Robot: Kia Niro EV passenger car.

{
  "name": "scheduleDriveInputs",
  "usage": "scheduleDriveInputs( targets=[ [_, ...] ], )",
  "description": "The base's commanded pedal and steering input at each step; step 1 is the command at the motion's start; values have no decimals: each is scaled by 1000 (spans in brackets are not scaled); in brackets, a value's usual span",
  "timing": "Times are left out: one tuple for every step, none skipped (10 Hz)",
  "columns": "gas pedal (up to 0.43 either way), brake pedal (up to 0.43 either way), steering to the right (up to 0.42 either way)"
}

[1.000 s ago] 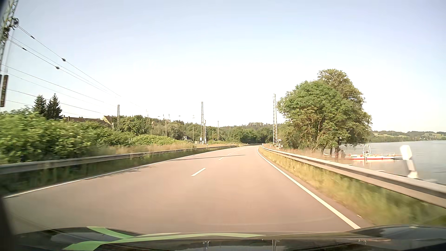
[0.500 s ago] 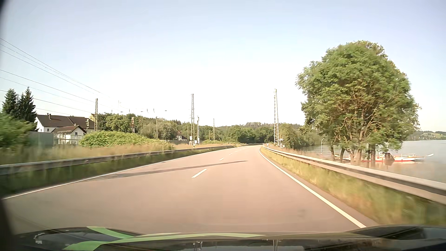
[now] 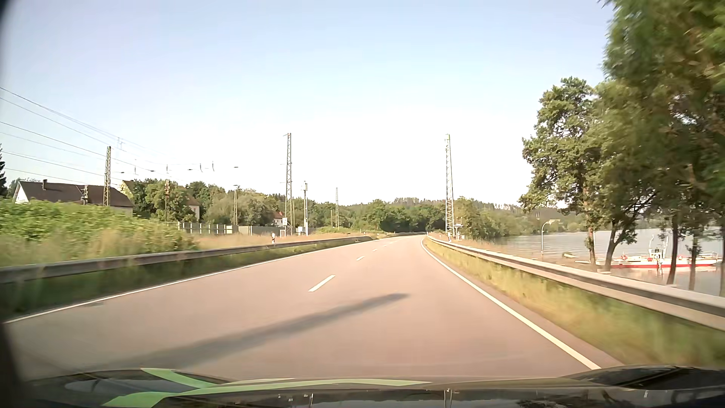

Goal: Follow the waypoints while adhering to traffic rules and regulations

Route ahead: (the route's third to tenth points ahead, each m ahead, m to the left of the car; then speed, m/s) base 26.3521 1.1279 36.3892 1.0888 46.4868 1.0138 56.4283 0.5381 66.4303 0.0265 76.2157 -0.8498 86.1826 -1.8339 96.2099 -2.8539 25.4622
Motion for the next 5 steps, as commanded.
scheduleDriveInputs(
  targets=[
    [189,0,7],
    [169,0,6],
    [157,0,6],
    [150,0,6],
    [130,0,6]
  ],
)
